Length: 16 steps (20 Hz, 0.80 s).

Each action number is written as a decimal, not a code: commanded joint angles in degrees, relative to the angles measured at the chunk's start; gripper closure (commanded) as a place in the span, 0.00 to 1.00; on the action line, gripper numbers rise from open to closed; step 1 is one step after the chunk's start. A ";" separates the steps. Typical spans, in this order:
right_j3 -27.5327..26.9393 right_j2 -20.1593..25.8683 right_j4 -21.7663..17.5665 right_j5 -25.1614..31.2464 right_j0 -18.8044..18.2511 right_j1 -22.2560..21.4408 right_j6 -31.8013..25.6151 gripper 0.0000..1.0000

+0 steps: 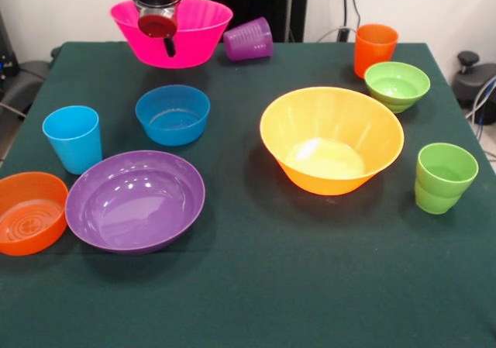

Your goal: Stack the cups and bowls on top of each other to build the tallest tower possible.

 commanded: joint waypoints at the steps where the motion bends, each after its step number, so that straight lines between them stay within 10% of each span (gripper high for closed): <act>1: -1.17 -2.25 1.96 -1.53 3.36 -0.01 12.19 1.00; 16: 1.82 -3.69 6.36 -10.28 5.79 0.68 20.84 1.00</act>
